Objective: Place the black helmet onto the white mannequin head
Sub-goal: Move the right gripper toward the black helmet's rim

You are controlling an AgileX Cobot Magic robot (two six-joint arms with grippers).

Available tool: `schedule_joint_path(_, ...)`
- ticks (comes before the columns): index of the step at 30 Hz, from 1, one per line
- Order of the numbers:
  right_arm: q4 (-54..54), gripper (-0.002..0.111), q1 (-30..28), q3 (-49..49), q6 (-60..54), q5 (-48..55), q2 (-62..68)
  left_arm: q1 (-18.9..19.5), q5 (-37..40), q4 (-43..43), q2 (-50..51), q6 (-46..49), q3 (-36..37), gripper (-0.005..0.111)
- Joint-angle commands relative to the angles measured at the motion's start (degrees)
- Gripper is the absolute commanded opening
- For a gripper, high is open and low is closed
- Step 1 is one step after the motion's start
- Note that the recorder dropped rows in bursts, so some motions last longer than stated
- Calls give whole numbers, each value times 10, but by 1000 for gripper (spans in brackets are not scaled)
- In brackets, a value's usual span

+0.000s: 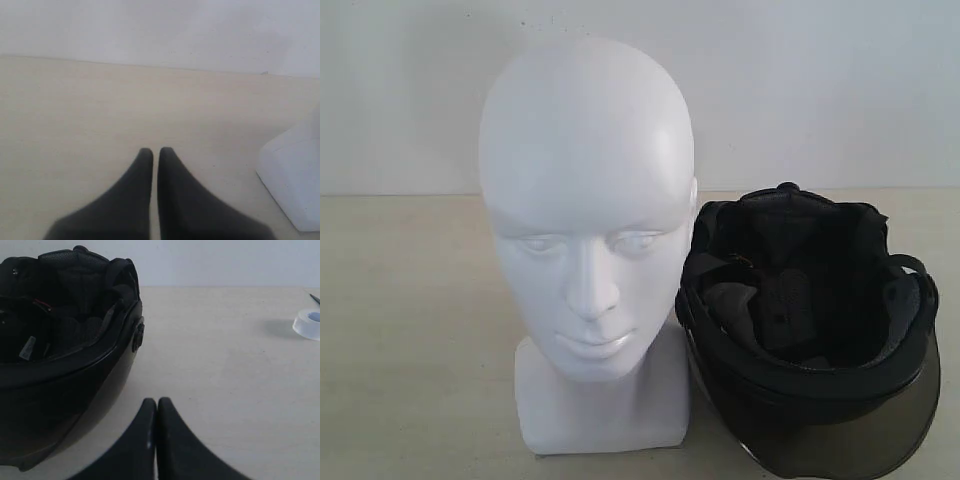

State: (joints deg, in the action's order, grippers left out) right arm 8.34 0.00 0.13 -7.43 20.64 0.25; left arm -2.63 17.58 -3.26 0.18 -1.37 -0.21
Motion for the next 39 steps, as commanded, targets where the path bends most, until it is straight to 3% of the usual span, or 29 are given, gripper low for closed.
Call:
schedule_joint_path(1, 0, 0, -1, -1, -2, -3, -2, 2, 0, 1, -2, 3, 2, 4)
schedule_joint_path(20, -10, 0, -1, -1, -28, -16, -2, 2, 0, 1, -2, 3, 2, 4)
schedule_joint_path(34, -13, 0, -1, -1, -60, -171, -2, 2, 0, 1, -2, 3, 2, 4)
schedule_joint_path(37, -5, 0, -1, -1, -20, -302, -2, 2, 0, 1, -2, 3, 2, 4)
schedule_joint_path(39, 20, 0, -1, -1, 100, -391, -2, 2, 0, 1, -2, 3, 2, 4)
